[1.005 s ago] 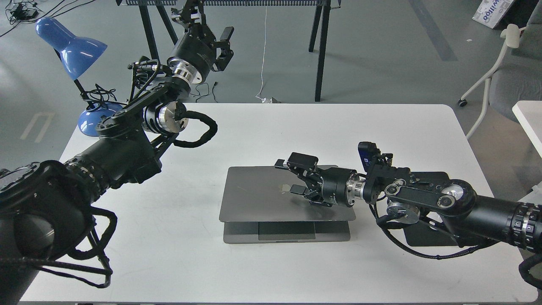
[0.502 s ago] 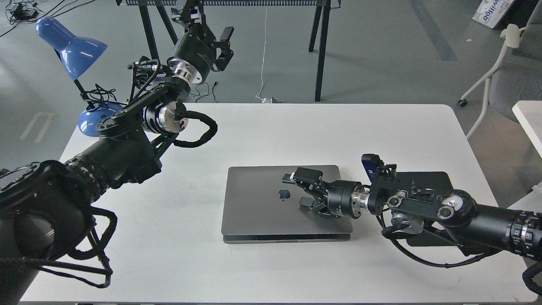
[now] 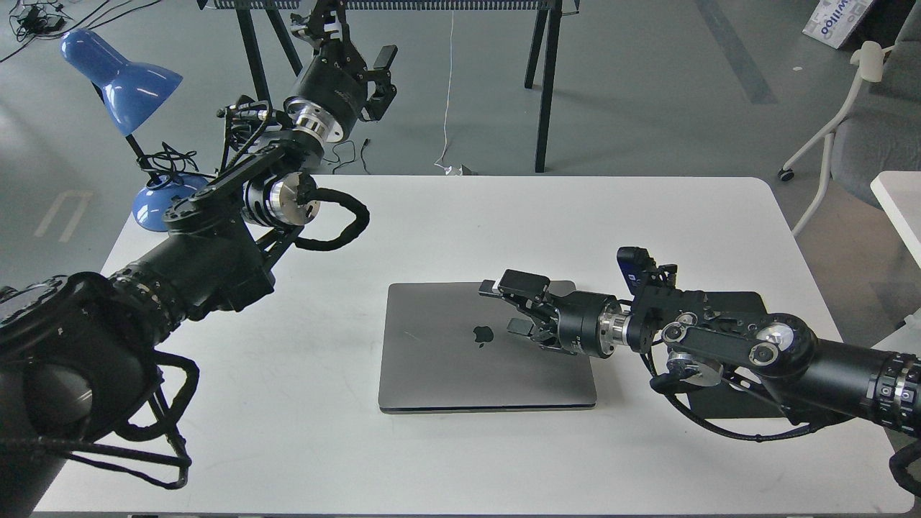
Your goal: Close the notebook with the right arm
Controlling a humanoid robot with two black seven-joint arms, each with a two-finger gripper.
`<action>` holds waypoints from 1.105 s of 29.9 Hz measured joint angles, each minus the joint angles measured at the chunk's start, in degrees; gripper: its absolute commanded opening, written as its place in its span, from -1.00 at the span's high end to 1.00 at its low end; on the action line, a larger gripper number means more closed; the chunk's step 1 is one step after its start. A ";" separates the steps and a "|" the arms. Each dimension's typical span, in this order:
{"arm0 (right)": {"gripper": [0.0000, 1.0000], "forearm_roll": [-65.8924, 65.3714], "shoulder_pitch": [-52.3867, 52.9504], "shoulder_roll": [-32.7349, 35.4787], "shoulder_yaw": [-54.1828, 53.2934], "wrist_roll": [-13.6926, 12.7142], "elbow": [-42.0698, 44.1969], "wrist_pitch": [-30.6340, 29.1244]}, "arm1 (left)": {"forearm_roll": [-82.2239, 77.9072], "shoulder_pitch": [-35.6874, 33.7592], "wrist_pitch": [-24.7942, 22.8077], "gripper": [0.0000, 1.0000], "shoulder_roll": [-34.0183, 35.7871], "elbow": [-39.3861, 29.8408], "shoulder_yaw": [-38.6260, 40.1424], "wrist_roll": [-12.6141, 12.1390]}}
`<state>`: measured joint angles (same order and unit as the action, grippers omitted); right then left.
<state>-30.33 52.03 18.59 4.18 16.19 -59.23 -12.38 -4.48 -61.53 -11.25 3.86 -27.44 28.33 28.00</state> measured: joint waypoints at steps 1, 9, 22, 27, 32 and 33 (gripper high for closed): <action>-1.00 -0.12 -0.15 0.00 0.24 -0.04 0.00 0.00 | 0.00 0.00 0.00 -1.00 0.00 0.00 0.03 0.00; -1.00 -0.49 -1.18 -0.20 4.44 -0.19 0.90 2.62 | 0.08 0.00 0.00 -1.00 -0.04 -0.05 0.14 0.00; -1.00 -1.58 -1.22 0.43 0.06 0.26 2.07 2.93 | 0.09 0.00 0.00 -1.00 -0.01 0.02 0.05 0.00; -1.00 -1.25 -1.36 1.14 -14.71 0.20 1.86 2.62 | 0.09 0.00 0.00 -1.00 -0.01 0.02 0.05 0.00; -1.00 -0.05 -2.41 1.19 -32.96 -0.02 2.44 2.64 | 0.09 0.00 0.00 -1.00 -0.06 0.02 0.05 0.00; -1.00 1.00 -2.73 1.19 -35.73 -0.03 2.54 2.35 | 0.09 0.00 0.00 -1.00 -0.07 0.02 0.05 0.00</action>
<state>-29.33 49.30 19.77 -31.55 16.16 -56.69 -10.02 -4.39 -61.52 -11.25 3.79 -27.42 28.39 28.00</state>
